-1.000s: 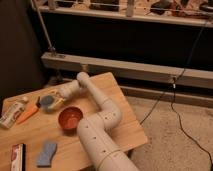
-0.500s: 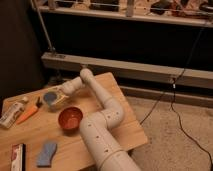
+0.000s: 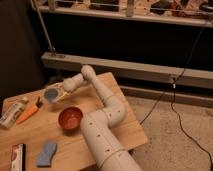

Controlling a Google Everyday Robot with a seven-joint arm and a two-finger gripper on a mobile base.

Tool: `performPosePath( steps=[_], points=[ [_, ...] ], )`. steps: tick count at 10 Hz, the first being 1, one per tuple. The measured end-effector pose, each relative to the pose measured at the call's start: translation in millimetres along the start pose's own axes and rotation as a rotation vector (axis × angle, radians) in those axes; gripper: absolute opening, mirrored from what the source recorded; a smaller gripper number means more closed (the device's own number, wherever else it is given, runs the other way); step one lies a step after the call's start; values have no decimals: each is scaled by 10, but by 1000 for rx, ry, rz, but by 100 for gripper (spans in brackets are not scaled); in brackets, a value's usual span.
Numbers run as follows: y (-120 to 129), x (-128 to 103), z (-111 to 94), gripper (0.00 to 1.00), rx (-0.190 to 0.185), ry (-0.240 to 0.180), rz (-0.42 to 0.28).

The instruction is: Pick up the ceramic cup

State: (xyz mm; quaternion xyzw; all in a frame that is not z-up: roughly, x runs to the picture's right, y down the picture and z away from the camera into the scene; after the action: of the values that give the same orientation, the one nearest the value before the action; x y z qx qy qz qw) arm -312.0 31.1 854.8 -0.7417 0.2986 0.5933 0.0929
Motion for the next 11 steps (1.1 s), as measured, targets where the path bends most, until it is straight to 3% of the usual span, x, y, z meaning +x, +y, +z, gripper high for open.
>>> performPosePath(
  steps=[6,11],
  points=[
    [26,166,-137,0,19,-24,-29],
    [54,257,-226,0,14,-29,-53]
  ],
)
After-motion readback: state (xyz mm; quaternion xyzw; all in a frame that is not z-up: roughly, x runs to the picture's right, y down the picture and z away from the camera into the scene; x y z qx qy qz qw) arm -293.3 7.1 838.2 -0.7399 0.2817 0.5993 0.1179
